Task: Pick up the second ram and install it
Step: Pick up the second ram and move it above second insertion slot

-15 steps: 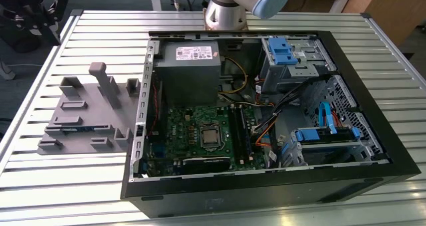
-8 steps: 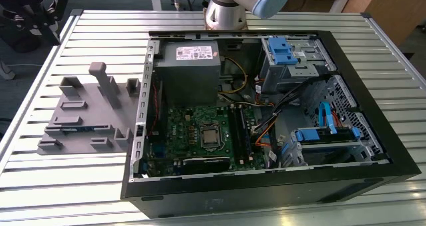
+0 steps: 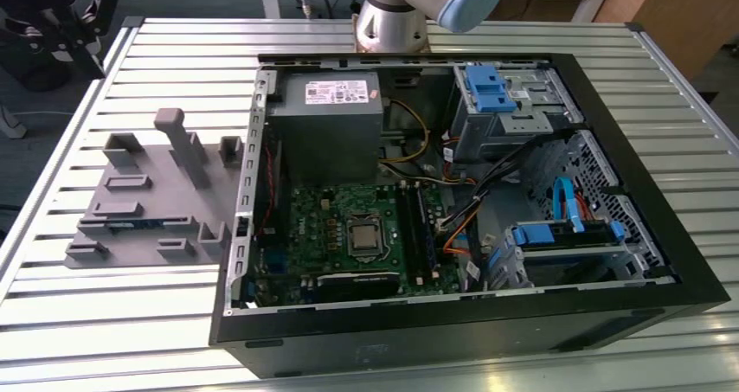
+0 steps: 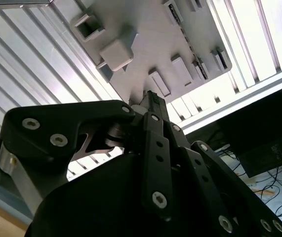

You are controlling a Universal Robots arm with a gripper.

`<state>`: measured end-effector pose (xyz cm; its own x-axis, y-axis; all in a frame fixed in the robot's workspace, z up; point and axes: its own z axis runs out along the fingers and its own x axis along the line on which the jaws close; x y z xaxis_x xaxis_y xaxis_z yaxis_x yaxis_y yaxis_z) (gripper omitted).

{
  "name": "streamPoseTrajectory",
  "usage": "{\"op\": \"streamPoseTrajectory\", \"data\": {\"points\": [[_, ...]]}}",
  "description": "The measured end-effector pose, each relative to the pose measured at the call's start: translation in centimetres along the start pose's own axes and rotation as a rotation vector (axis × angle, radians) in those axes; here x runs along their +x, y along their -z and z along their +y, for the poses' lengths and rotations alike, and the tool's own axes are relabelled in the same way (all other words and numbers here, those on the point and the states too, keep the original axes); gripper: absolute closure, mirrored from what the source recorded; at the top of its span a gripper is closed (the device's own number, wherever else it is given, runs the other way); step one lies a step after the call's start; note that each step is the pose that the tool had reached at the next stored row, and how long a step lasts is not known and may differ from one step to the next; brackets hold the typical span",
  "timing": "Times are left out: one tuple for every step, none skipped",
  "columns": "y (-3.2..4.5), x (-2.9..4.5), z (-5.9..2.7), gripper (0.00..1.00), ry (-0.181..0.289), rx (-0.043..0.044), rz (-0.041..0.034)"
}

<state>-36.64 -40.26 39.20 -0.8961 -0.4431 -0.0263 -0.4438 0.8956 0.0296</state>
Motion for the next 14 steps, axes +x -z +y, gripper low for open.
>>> {"op": "streamPoseTrajectory", "data": {"points": [[0.0, 0.0, 0.0, 0.89, 0.006, -0.0001, 0.0002], [0.0, 0.0, 0.0, 0.89, 0.011, -0.0003, 0.0004], [0.0, 0.0, 0.0, 0.89, 0.017, -0.0005, 0.0005], [0.0, 0.0, 0.0, 0.89, 0.023, -0.0006, 0.0007], [0.0, 0.0, 0.0, 0.89, 0.029, -0.0008, 0.0009], [0.0, 0.0, 0.0, 0.89, 0.035, -0.0009, 0.001], [0.0, 0.0, 0.0, 0.89, 0.041, -0.0011, 0.0012], [0.0, 0.0, 0.0, 0.89, 0.047, -0.0012, 0.0014], [0.0, 0.0, 0.0, 0.89, 0.054, -0.0014, 0.0016], [0.0, 0.0, 0.0, 0.89, 0.06, -0.0016, 0.0018], [0.0, 0.0, 0.0, 0.89, 0.065, -0.0017, 0.002], [0.0, 0.0, 0.0, 0.89, 0.072, -0.0019, 0.0021], [0.0, 0.0, 0.0, 0.89, 0.078, -0.0021, 0.0023], [0.0, 0.0, 0.0, 0.89, 0.084, -0.0022, 0.0025]]}}
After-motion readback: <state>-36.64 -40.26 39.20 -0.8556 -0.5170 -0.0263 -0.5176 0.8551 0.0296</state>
